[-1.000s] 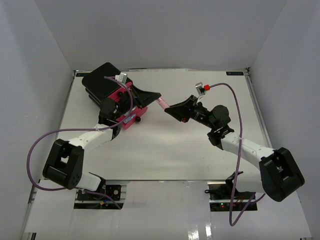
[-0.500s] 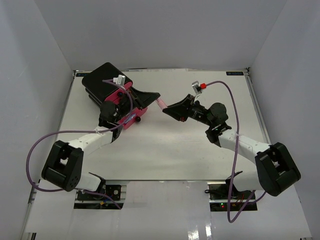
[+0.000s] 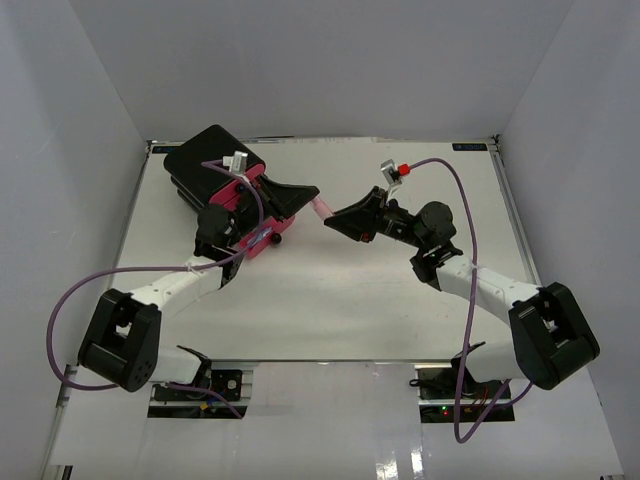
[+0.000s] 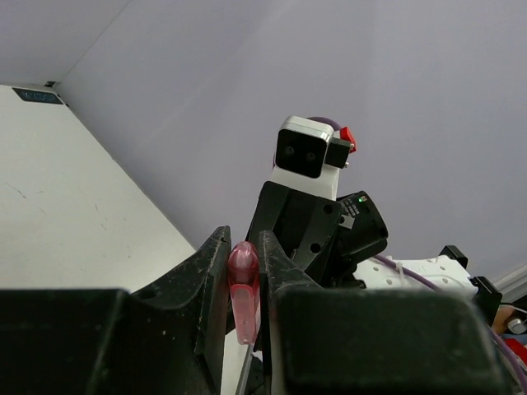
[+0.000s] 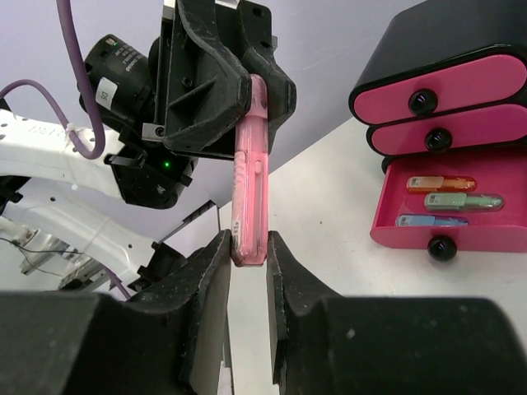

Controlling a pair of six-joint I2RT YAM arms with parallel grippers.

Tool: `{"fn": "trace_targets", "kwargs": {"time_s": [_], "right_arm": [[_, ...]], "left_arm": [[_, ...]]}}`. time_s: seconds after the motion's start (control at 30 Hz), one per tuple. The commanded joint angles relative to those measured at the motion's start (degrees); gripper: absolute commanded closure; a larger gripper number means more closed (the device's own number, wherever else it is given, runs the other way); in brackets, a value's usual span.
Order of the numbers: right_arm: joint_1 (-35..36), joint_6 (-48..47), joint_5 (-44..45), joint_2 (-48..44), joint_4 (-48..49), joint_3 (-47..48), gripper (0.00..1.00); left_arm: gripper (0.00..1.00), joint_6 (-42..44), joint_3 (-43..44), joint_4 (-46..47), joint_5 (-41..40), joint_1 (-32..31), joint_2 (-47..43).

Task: Sort the stationery into containers
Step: Close the pen cap on the pen, then place the pen in the drawer.

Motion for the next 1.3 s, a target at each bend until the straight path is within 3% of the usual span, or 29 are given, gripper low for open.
{"fn": "trace_targets", "kwargs": {"time_s": [0.0, 0.27, 0.47, 0.73, 0.87, 1.07, 1.27], "right_arm": [[0.4, -0.6, 3.7, -0.6, 10.2, 6.1, 0.86], [-0.3, -3.0, 2.2, -4.6, 5.6, -1.0, 0.48], [-1.6, -6.5, 0.5, -8.8, -0.3, -6.1, 0.28], [-1.8, -18.2, 1.2, -17.6, -18.3, -14.3, 0.11], [-1.8, -23.9, 6.0, -22.2, -30.5, -17.3, 0.04], [-1.8, -28.7, 12.1, -28.0, -38.5, -21.5, 0.02], [-1.8, -29.5, 13.0, -29.0, -38.6, -23.4, 0.02]], "left_arm": [[1.0, 3.7, 1.0, -12.7, 14.1, -5.7, 0.6], [1.0, 10.7, 10.5, -21.4, 11.5, -2.8, 0.7], [1.0, 13.0, 15.4, -24.1, 10.7, 0.8, 1.9], [1.0, 17.7, 20.0, -28.0, 10.3, 3.6, 3.7], [1.0, 25.3, 21.1, -37.3, 7.4, 5.3, 2.7], [0.99, 48.5, 27.2, -62.2, -10.8, 6.5, 1.4], [0.95, 59.4, 29.1, -69.9, -24.7, 6.5, 3.3]]}}
